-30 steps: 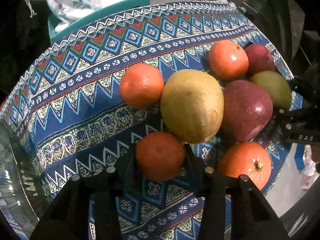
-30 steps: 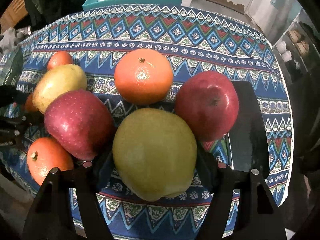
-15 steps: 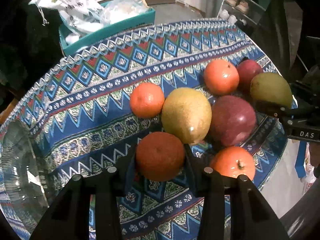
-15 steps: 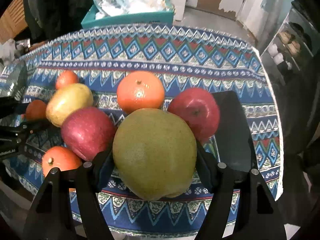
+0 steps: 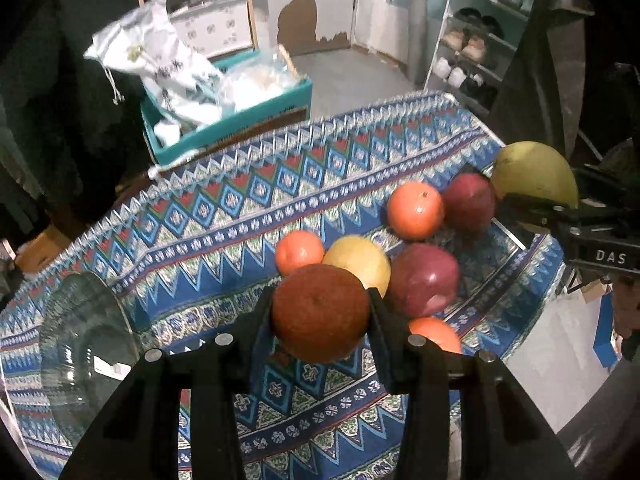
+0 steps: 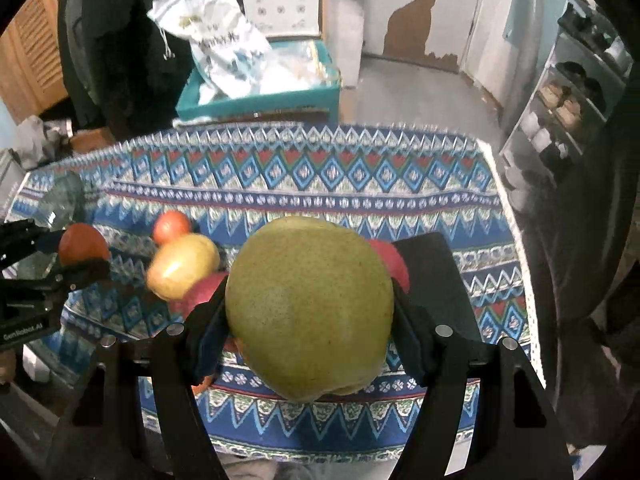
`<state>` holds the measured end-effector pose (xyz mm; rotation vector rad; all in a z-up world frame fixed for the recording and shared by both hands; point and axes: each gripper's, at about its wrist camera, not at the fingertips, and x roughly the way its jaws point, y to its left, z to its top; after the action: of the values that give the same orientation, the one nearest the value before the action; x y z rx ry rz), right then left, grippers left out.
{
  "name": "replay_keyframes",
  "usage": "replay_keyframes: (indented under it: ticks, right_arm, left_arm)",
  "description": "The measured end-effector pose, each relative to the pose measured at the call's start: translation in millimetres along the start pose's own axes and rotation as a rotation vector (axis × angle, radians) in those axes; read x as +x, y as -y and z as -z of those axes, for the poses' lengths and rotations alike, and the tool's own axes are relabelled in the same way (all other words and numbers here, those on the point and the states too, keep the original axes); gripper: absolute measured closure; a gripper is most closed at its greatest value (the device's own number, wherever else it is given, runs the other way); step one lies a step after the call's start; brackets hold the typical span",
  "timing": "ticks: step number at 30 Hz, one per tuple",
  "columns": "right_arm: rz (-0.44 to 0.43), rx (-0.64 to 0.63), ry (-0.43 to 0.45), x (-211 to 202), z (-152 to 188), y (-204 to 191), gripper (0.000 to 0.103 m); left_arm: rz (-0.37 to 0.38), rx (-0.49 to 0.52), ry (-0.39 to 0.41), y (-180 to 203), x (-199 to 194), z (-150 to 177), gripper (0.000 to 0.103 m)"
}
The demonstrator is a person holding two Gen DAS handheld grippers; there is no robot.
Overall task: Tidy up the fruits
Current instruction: 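Lift the pomelo with the right tool while the left tool carries the orange toward the glass bowl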
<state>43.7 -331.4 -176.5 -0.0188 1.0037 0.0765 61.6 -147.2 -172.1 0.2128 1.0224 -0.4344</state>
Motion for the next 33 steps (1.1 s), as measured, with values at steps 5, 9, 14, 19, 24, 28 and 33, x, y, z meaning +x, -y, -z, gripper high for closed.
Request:
replay_keyframes:
  ticks: [5, 9, 14, 19, 24, 28, 33]
  right_arm:
    - [0.008, 0.002, 0.052, -24, -8, -3, 0.031]
    - [0.01, -0.006, 0.098, -42, -16, -5, 0.031]
    - [0.006, -0.008, 0.15, -65, -25, -9, 0.031]
    - [-0.004, -0.015, 0.198, -85, -32, -14, 0.031]
    - [-0.016, -0.018, 0.232, -100, -38, -22, 0.031]
    - [-0.023, -0.022, 0.257, -110, -41, -28, 0.031]
    - [-0.041, -0.028, 0.279, -120, -45, -36, 0.031]
  left_arm:
    - [0.007, -0.004, 0.054, 0, -27, -6, 0.059]
    - [0.009, -0.017, 0.081, -2, -44, -11, 0.059]
    - [0.014, -0.033, 0.127, -6, -65, -15, 0.059]
    - [0.006, -0.04, 0.173, -9, -86, -20, 0.059]
    - [0.007, -0.048, 0.202, -12, -103, -22, 0.059]
    - [0.011, -0.054, 0.227, -15, -116, -23, 0.059]
    - [0.012, -0.059, 0.252, -18, -130, -23, 0.059]
